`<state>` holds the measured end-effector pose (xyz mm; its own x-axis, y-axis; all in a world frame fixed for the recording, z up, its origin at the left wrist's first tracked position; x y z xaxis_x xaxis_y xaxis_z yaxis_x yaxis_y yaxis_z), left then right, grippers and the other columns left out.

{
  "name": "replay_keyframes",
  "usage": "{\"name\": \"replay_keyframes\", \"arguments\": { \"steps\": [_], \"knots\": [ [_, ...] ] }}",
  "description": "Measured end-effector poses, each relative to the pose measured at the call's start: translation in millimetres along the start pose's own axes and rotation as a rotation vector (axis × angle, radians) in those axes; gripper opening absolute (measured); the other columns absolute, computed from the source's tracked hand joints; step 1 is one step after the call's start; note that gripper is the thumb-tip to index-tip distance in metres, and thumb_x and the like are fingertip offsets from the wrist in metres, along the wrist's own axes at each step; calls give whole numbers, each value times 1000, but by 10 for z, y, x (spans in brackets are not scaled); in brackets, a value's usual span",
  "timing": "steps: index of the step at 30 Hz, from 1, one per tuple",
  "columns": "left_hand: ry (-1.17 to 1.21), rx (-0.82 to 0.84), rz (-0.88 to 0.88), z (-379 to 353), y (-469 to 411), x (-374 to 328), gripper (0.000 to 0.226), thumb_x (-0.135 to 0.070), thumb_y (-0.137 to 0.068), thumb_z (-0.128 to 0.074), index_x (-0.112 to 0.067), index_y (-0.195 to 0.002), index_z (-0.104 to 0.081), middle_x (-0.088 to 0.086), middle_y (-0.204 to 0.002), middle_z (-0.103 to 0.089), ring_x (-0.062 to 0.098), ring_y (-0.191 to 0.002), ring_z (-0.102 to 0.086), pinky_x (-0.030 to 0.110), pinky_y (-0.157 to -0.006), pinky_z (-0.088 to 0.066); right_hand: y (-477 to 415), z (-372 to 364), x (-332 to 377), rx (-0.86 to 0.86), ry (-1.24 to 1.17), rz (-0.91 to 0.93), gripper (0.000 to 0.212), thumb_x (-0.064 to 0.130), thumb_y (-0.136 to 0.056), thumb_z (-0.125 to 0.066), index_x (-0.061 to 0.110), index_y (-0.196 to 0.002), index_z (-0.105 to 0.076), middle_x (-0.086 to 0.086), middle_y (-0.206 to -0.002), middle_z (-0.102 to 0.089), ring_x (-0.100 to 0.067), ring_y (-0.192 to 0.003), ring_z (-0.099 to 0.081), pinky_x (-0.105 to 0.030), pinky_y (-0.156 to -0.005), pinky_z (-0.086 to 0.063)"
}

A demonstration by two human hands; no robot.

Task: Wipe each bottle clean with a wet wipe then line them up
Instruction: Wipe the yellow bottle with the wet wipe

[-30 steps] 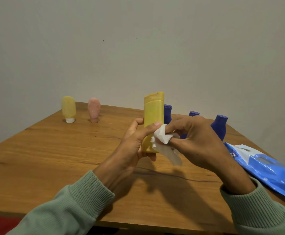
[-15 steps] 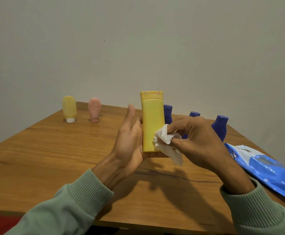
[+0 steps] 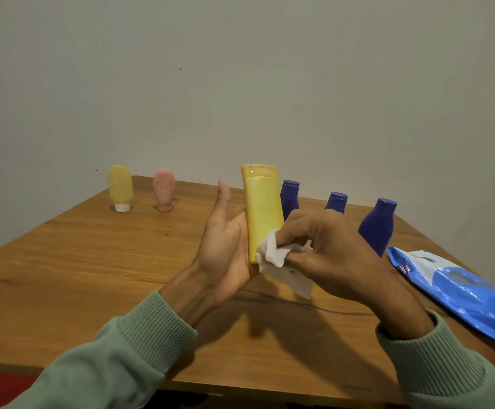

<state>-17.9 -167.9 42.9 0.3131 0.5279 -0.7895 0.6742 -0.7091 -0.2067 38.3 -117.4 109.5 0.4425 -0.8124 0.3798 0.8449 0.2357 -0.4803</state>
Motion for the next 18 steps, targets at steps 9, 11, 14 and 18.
{"name": "replay_keyframes", "arguments": {
  "steps": [9, 11, 14, 18],
  "knots": [
    [-39, -73, 19, 54, -2, 92, 92, -81, -83, -21, -12, -135, -54, 21, -119, -62, 28, -97, -64, 41, -80, -56, 6, -16, -29, -172, 23, -50, 19, 9, -79, -71, 14, -98, -72, 21, -83, -51, 3, -81, -53, -8, -68, -42],
    [-43, -85, 10, 52, 8, 81, 93, -81, -84, -21, -11, -135, -53, 28, -134, -53, 36, -112, -55, 50, -98, -45, 1, -130, 11, -55, 43, -33, 21, 10, -80, -71, 17, -100, -72, 21, -85, -50, 4, -81, -51, -9, -71, -42],
    [-83, -110, 1, 63, 16, 95, 87, -79, -85, -20, -15, -133, -55, 26, -133, -55, 39, -120, -53, 54, -106, -38, -1, -140, -13, -84, 40, -33, 22, 10, -80, -71, 16, -101, -72, 19, -86, -53, 4, -80, -51, -8, -71, -42],
    [-137, -104, 11, 61, 20, 106, 88, -80, -85, -20, -15, -135, -53, 16, -114, -66, 26, -99, -67, 42, -79, -55, 36, -49, -63, -295, 4, 1, 23, 7, -78, -72, 15, -100, -73, 6, -93, -66, -2, -83, -57, -9, -71, -46]
  ]
}}
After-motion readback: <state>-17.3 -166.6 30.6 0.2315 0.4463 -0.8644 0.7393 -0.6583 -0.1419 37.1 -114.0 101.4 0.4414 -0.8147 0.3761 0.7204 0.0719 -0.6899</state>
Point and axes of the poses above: each hand's wrist, its own y-axis away from the middle knuckle, its own z-axis out of the back of the hand, x = y × z, the point moved 9 cm from there along -y, towards the middle knuckle
